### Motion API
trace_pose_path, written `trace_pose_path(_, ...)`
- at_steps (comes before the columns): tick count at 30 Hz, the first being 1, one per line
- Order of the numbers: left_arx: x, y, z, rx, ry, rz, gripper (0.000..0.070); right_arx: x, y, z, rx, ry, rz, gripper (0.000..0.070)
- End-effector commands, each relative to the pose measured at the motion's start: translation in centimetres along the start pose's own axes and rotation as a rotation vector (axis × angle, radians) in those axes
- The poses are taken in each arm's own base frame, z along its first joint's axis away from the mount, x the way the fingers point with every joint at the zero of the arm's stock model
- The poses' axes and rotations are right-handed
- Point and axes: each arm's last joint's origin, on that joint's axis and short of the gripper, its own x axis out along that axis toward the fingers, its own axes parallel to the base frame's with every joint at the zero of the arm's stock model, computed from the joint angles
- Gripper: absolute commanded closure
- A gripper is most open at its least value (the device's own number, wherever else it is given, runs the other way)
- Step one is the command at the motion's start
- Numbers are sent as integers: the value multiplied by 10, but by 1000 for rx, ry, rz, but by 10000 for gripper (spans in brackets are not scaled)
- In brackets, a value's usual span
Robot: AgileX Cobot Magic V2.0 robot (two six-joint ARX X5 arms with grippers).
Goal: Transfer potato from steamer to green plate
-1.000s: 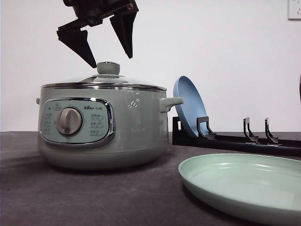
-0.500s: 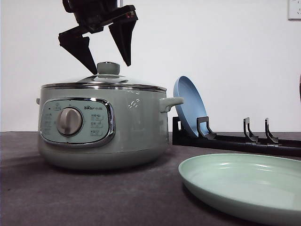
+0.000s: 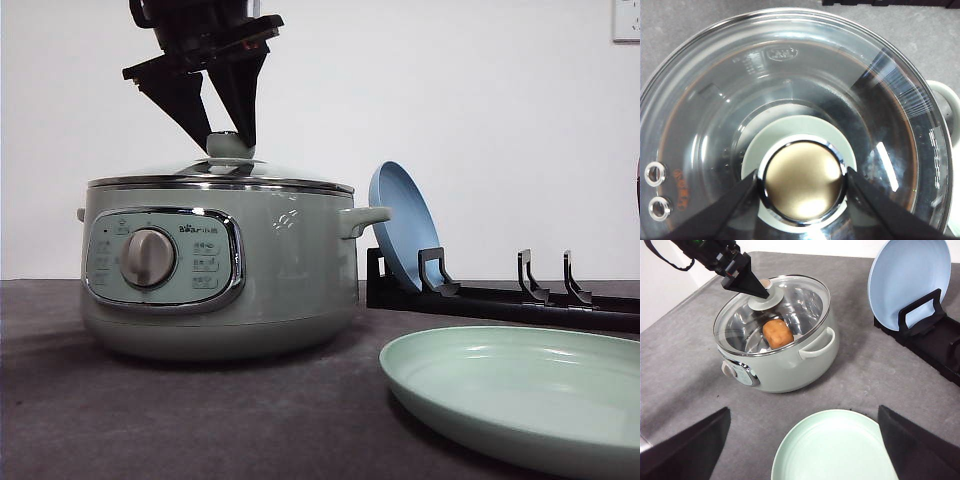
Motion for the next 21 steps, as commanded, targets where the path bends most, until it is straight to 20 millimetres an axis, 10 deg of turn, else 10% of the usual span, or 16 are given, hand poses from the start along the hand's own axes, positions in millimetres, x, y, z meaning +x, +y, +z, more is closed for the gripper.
trace_pose_path(1, 3, -4, 4, 12, 4, -20, 620, -2, 1, 3, 0, -13, 6, 104)
trace_pose_path(10, -2, -2, 6, 14, -7, 35, 691, -2, 1, 3, 0, -13, 6, 104)
trace_pose_path(21, -60, -6, 24, 16, -128, 54, 691, -2, 1, 3, 0, -12, 6, 104)
